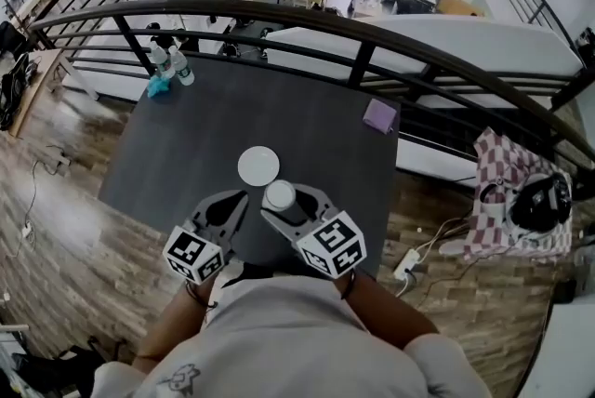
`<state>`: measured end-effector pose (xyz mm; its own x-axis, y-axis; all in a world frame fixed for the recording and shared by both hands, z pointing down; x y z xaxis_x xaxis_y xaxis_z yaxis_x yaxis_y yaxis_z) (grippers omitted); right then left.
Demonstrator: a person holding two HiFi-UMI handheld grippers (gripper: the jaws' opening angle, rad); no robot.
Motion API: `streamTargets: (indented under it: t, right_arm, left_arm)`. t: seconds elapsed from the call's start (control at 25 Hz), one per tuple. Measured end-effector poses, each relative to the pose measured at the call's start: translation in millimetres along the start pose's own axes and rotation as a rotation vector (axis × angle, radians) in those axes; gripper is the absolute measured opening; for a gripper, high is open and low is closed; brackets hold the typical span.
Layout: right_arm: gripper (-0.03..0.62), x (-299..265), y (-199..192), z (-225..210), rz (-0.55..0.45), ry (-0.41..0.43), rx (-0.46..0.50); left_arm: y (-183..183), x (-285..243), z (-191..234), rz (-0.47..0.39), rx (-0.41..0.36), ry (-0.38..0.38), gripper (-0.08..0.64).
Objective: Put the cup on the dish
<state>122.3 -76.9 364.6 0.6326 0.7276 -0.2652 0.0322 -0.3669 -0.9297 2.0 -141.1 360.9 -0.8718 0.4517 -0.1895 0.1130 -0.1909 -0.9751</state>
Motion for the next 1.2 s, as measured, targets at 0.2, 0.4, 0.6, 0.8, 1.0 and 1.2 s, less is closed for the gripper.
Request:
streamTargets:
  t: [0.2, 0.4, 0.6, 0.8, 1.0, 1.2]
  right_arm:
    - [0.261, -28, 12, -22, -0.013, -0.040, -0.015]
    - [0.261, -53, 13, -42, -0.015, -0.081, -0.054]
    - [0.261, -76, 11, -68, -0.030, -0.119, -0.085]
    - [0.261, -99, 4, -92, -0.014, -0.155, -0.120]
    - [0.261, -117, -15, -115, 0.023, -0.207, -0.127]
    - [0.261, -137, -52, -140, 0.080, -0.216, -0.183]
  left_arm:
    - [5, -20, 34, 0.013, -0.005, -0.034, 0.008]
    - [4, -41, 63, 0.042, -0.009, -0.069, 0.008]
    - [-7, -67, 92, 0.060, -0.006, -0.099, 0.008]
    - [-29, -95, 120, 0.110, 0.012, -0.119, 0.008]
    - [-53, -118, 138, 0.161, 0.017, -0.139, 0.008]
    - [-85, -139, 153, 0.210, 0.007, -0.147, 0.008]
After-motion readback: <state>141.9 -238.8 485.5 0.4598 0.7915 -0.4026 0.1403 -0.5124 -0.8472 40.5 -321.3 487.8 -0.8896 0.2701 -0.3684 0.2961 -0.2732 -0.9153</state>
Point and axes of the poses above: the fingertips, and each gripper's own axes: x backward along the fingers, z to its left, y out of its top, the point moved 6 cm from there along x, backward along the fingers, and after that the axes turned 14 degrees about y, right-handed, at the moved point
